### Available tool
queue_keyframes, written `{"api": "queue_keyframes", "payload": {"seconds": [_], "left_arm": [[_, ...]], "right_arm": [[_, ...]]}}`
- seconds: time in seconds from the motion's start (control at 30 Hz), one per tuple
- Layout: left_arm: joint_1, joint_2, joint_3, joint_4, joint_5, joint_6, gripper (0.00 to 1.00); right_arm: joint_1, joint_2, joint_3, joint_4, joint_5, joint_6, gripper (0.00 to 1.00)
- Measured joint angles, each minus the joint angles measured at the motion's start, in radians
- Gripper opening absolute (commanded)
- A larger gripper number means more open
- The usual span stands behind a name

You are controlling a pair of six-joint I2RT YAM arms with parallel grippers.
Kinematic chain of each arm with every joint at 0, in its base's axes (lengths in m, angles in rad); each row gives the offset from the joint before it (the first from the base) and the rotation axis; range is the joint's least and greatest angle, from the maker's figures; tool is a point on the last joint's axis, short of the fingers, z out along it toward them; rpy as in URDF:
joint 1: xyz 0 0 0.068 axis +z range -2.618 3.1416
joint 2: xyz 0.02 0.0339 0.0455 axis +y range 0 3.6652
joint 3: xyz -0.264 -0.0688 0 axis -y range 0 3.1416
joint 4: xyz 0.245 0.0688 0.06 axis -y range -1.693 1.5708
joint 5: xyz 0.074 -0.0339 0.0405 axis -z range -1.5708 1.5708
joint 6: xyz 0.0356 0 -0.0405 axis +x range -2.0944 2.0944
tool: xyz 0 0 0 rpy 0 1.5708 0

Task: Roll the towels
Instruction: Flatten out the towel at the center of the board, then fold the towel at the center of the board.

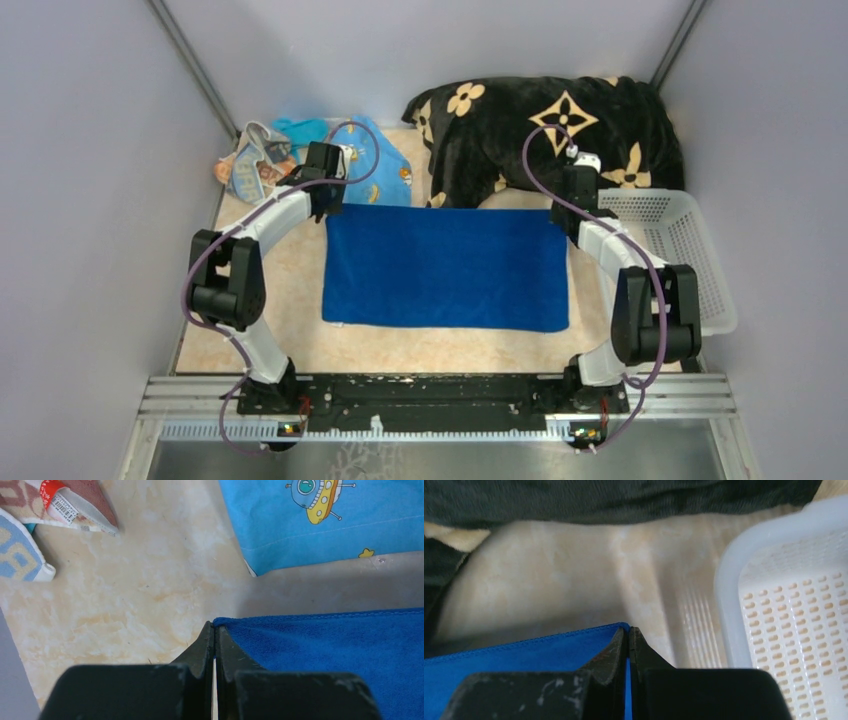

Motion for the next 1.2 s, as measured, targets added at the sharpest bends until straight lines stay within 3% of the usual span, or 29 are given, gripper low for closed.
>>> {"api": "queue_keyframes", "payload": {"seconds": [0.2, 0.67, 1.2], "left_arm": [[0.023, 0.0, -0.001, 0.009, 0.015, 0.009, 0.0], [0.026, -0.047, -0.053, -0.051, 0.052, -0.038, 0.0], [0.026, -0.484, -0.416, -0.077, 0.119, -0.275, 0.0]], "right_arm": [[-0.014, 0.075, 0.086, 0.008, -0.023, -0.01, 0.0], [-0.014, 0.085, 0.089, -0.128, -0.008, -0.042, 0.0], [-0.014, -0.338, -0.171, -0.284, -0.008, 0.167, 0.0]]}}
